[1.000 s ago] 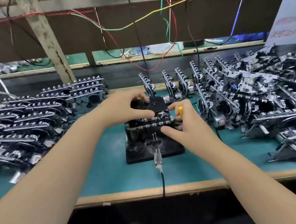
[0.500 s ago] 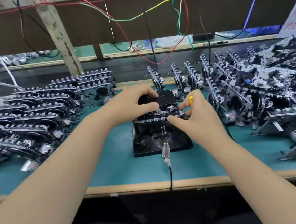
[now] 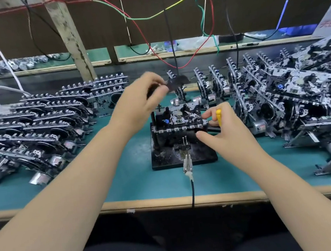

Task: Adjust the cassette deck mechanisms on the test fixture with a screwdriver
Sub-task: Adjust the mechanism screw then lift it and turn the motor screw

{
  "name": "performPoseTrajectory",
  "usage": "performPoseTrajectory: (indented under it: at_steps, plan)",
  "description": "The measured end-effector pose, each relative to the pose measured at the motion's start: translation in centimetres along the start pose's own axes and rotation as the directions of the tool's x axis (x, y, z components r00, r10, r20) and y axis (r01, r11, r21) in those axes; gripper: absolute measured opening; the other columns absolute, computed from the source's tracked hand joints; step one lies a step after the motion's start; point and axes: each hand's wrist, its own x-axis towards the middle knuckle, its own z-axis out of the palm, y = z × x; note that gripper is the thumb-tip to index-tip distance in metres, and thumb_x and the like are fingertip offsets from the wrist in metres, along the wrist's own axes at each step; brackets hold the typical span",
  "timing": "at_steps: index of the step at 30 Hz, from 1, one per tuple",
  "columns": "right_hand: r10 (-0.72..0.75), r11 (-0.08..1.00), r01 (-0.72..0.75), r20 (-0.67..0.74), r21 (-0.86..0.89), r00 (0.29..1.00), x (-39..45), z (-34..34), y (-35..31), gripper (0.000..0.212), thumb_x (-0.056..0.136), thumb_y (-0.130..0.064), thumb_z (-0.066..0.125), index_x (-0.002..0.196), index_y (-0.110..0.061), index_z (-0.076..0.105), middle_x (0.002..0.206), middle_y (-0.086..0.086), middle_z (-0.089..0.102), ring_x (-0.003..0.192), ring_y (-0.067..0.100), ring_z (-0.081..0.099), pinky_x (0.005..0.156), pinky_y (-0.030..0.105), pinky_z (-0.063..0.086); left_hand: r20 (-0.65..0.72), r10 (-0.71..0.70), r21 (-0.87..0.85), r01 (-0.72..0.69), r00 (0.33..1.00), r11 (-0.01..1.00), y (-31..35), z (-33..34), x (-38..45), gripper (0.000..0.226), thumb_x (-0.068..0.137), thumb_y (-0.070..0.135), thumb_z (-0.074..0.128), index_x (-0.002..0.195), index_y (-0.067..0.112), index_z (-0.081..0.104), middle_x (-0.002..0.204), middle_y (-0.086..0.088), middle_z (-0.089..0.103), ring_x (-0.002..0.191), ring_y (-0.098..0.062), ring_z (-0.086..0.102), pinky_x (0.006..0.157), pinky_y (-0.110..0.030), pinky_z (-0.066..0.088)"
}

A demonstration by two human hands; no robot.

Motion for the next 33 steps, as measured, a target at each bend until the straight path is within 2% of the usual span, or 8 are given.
performPoseTrajectory:
  at_steps: [3,6,9,14,18,21,26,33]
  plan:
    - [-0.041,0.999,0.041,-0.004,-0.010,0.999,-0.3,-0.1,0.0,0.039,0.088,-0.021,0.073,0.109,-0.030,0.042,0.114,-0.022,0.046,0.108,0.003,0.050,0.089,0.038,0.050,-0.285,-0.269,-0.135,0.239,0.920,0.961,-1.1,-0.3,-1.7,0.021,0.102,0.047,0.042,0.112,0.031,0.051,0.094,0.016,0.063,0.079,-0.005,0.055,0.064,-0.019,0.039]
    - [-0.182,0.978,0.180,-0.008,-0.101,0.983,0.0,-0.5,-0.3,0.039,0.086,-0.013,0.074,0.104,-0.022,0.040,0.127,-0.023,0.048,0.121,0.014,0.049,0.097,0.040,0.044,-0.124,-0.514,0.113,0.527,0.849,0.842,-3.9,0.0,-5.2,0.036,0.104,0.047,0.043,0.129,0.022,0.047,0.118,0.004,0.065,0.097,-0.021,0.057,0.076,-0.035,0.038]
    - [-0.279,0.946,0.285,0.056,-0.158,0.959,0.7,-0.4,-0.8,0.050,0.085,-0.003,0.073,0.094,-0.032,0.033,0.128,-0.008,0.058,0.114,0.017,0.054,0.095,0.034,0.042,-0.002,-0.576,0.339,0.542,0.817,0.769,-5.2,0.3,-8.8,0.041,0.100,0.045,0.054,0.131,0.018,0.053,0.125,-0.007,0.063,0.114,-0.031,0.056,0.086,-0.043,0.044]
    - [-0.287,0.920,0.308,0.119,-0.244,0.951,1.9,-0.2,-1.1,0.029,0.087,-0.005,0.072,0.105,-0.016,0.051,0.107,-0.003,0.058,0.097,0.017,0.050,0.087,0.040,0.045,-0.043,-0.450,0.330,0.438,0.892,0.836,-4.7,0.0,-10.0,0.025,0.097,0.024,0.063,0.120,0.023,0.068,0.138,-0.005,0.057,0.133,-0.025,0.047,0.108,-0.045,0.040]
    - [-0.309,0.875,0.371,0.230,-0.312,0.923,2.7,-1.0,-1.6,0.032,0.085,-0.003,0.070,0.107,-0.010,0.048,0.104,0.003,0.054,0.096,0.026,0.050,0.084,0.048,0.048,-0.080,-0.354,-0.124,0.343,0.932,0.931,-0.5,0.3,-8.6,0.031,0.095,0.013,0.064,0.100,0.044,0.066,0.104,0.023,0.072,0.097,0.002,0.067,0.086,-0.024,0.049]
    - [-0.304,0.860,0.371,0.234,-0.349,0.924,3.2,-1.5,-2.5,0.029,0.085,0.002,0.067,0.103,-0.008,0.047,0.098,0.004,0.054,0.091,0.026,0.048,0.081,0.048,0.046,-0.037,-0.363,-0.181,0.351,0.931,0.919,1.7,1.1,-7.8,0.033,0.091,0.012,0.070,0.090,0.045,0.065,0.088,0.032,0.070,0.082,0.012,0.065,0.079,-0.009,0.048]
    - [-0.245,0.954,0.257,0.096,-0.152,0.965,2.7,-4.7,-5.3,0.038,0.087,-0.002,0.071,0.094,-0.014,0.036,0.105,0.010,0.065,0.084,0.028,0.055,0.080,0.047,0.048,-0.150,-0.306,-0.267,0.259,0.940,0.928,4.9,-0.1,-5.6,0.021,0.086,0.030,0.071,0.094,0.050,0.071,0.086,0.028,0.071,0.076,0.011,0.062,0.074,-0.008,0.048]
    - [0.018,0.994,-0.048,-0.281,-0.101,0.960,-5.0,-12.7,-4.1,0.046,0.080,-0.023,0.083,0.084,-0.030,0.038,0.086,-0.011,0.068,0.062,0.001,0.063,0.061,0.017,0.050,0.077,-0.063,-0.549,0.096,0.995,0.831,14.1,3.0,-3.6,0.027,0.084,0.025,0.068,0.108,0.037,0.070,0.102,0.009,0.077,0.101,-0.004,0.071,0.085,-0.019,0.055]
